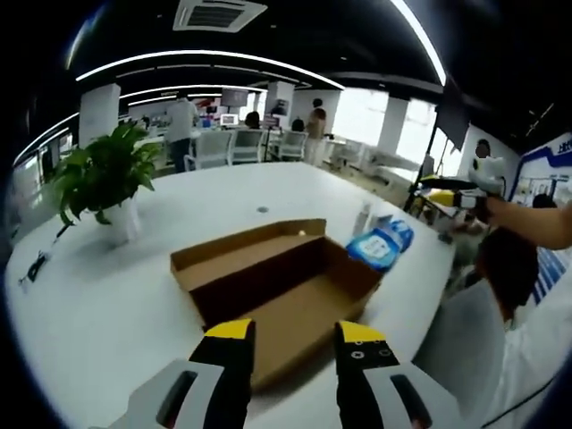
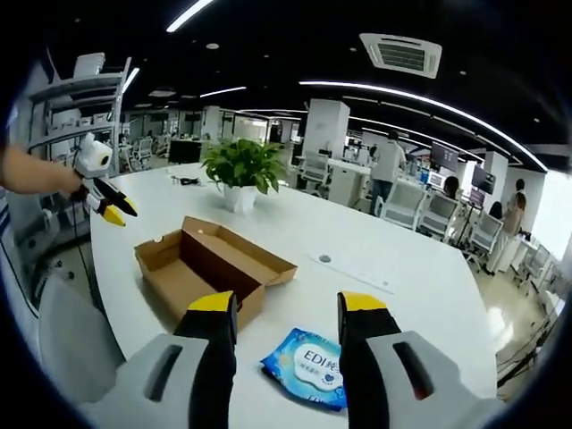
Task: Operate the shoe box by opening the lid, removing the specified soft item, and placing it in the target area until the item is outside and the box remains undamaged.
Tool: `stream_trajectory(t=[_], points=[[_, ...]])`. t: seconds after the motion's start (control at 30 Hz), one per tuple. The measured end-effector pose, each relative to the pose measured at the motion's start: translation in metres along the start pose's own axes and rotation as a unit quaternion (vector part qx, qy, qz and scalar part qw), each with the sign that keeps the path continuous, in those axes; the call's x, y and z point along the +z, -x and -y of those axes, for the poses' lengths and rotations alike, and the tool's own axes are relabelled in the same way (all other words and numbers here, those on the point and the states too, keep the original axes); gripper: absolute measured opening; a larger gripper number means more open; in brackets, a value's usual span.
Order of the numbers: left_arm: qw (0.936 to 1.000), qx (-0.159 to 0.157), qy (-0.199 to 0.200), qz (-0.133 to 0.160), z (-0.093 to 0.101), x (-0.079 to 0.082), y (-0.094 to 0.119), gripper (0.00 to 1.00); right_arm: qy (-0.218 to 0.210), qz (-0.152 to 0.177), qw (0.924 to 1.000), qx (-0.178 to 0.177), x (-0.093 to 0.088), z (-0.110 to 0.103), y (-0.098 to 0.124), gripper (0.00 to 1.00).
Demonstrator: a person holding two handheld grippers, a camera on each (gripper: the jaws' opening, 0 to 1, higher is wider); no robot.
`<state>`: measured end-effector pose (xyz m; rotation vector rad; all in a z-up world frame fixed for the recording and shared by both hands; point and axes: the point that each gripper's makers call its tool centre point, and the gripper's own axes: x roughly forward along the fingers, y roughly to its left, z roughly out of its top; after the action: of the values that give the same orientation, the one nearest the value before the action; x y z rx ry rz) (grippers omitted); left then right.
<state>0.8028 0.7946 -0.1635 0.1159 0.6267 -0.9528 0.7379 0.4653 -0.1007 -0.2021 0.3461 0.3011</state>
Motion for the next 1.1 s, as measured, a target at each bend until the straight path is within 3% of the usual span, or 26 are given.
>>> stream_trajectory(t=[0.2, 0.53, 0.77, 1.1], points=[[0.9997, 0.007, 0.016, -0.018, -0.013, -0.009, -0.005, 0.36, -0.006, -0.008, 0.9999, 0.009, 0.003, -0.01, -0.01, 0.42], [0.9922, 0.077, 0.075, -0.064, -0.067, -0.032, -0.019, 0.36, -0.012, -0.007, 0.9993, 0.035, 0.012, -0.028, -0.037, 0.41], [0.9891, 0.091, 0.081, -0.083, -0.07, -0.041, -0.027, 0.36, -0.009, -0.01, 0.9985, 0.054, 0.01, -0.036, -0.051, 0.41], [0.9792, 0.104, 0.104, -0.139, -0.069, -0.071, -0.042, 0.33, -0.02, -0.015, 0.9973, 0.069, 0.007, -0.04, -0.067, 0.39]])
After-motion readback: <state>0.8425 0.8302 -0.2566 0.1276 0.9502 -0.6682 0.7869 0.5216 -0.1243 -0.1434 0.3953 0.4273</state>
